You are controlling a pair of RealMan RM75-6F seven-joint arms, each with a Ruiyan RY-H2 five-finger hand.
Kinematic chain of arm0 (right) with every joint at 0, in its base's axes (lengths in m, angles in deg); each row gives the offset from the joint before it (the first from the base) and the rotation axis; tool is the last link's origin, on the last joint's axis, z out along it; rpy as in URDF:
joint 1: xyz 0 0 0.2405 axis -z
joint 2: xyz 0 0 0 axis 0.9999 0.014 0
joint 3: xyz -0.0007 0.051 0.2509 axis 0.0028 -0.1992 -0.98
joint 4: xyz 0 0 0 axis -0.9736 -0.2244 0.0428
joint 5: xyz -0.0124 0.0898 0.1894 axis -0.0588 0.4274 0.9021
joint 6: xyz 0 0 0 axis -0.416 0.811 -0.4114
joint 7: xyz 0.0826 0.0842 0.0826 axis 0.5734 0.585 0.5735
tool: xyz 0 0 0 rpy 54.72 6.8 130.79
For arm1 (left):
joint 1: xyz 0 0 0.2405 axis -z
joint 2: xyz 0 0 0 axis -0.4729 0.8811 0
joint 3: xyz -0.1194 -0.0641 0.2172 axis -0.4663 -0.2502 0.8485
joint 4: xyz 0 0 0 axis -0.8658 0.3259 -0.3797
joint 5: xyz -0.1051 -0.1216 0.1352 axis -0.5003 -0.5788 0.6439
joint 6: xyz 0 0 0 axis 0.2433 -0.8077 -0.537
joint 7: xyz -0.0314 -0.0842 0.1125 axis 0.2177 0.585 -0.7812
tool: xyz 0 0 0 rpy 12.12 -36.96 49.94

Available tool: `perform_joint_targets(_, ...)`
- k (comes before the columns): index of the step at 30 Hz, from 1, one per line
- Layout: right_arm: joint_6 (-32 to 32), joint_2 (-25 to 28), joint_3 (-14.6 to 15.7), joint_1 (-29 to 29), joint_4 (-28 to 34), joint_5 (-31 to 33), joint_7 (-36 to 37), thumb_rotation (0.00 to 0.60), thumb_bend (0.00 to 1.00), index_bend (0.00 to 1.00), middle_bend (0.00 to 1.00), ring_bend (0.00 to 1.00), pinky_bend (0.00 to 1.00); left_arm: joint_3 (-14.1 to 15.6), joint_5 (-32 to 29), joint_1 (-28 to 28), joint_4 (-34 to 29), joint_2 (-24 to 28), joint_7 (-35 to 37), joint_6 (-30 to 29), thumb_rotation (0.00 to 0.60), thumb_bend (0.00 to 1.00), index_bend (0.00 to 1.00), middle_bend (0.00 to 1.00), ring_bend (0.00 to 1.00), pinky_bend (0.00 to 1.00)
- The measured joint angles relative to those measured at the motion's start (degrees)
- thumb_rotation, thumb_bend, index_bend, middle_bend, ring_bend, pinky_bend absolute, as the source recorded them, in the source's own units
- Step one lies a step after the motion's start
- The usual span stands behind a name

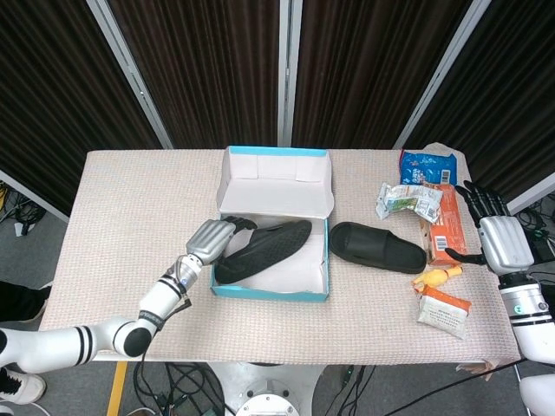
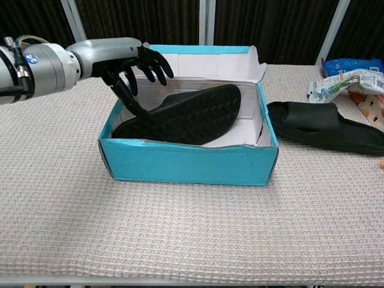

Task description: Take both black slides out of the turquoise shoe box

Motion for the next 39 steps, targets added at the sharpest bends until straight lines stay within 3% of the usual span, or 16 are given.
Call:
perform_joint_targets(5, -0.05, -0.01, -0.15, 0.16, -0.33, -0.27, 0.63, 0.600, 0.00, 0.00, 0.00, 0.00, 0.00, 0.82, -4.33, 1.61, 1.50, -3.29, -4.29, -1.85, 0.600, 0.03, 0.24, 0.25, 0.23, 0.42)
perform_joint_targets(16, 0.16, -0.08, -0.27, 0.67, -0.90, -0.15, 1.40, 0.600, 0.00, 0.00, 0.00, 0.00, 0.00, 4.08, -5.28, 3.41, 5.79, -9.15, -13.15, -6.27, 0.600, 0.03, 0.23, 0.26, 0.24, 0.42)
perform_joint_targets(19, 0.29, -0.14, -0.41, 0.66, -0.97, -0.05, 1.46, 0.600, 0.00, 0.00, 0.00, 0.00, 0.00, 4.41, -5.12, 3.73, 6.58, -10.18, -13.97, -6.38, 0.600, 0.03, 0.24, 0.28, 0.28, 0.47)
perform_joint_targets(25, 0.16, -0.06, -0.69, 0.81, -0.86, 0.14, 1.31, 0.600, 0.00, 0.00, 0.00, 0.00, 0.00, 4.48, -3.15, 3.61, 9.18, -12.73, -13.01, -7.02, 0.600, 0.04, 0.36, 0.43, 0.43, 0.62)
perform_joint_targets(29, -0.24, -0.01, -1.13, 0.96, -0.79, 0.44, 1.33, 0.600, 0.00, 0.00, 0.00, 0.00, 0.00, 4.37, -0.83, 3.17, 10.98, -13.93, -11.34, -7.64, 0.600, 0.12, 0.45, 0.52, 0.53, 0.70)
perform_joint_targets(32, -0.75, -0.04, -1.40, 1.11, -0.72, 0.54, 1.20, 0.600, 0.00, 0.00, 0.00, 0.00, 0.00, 4.10, 1.19, 2.68, 11.90, -14.53, -9.41, -8.41, 0.600, 0.24, 0.52, 0.58, 0.59, 0.77)
perform_joint_targets(39, -1.96, -0.01, -2.09, 1.53, -0.29, 0.75, 0.94, 0.600, 0.00, 0.00, 0.00, 0.00, 0.00, 5.05, 6.60, 1.74, 12.88, -14.52, -7.23, -8.96, 0.600, 0.39, 0.58, 0.66, 0.68, 0.86)
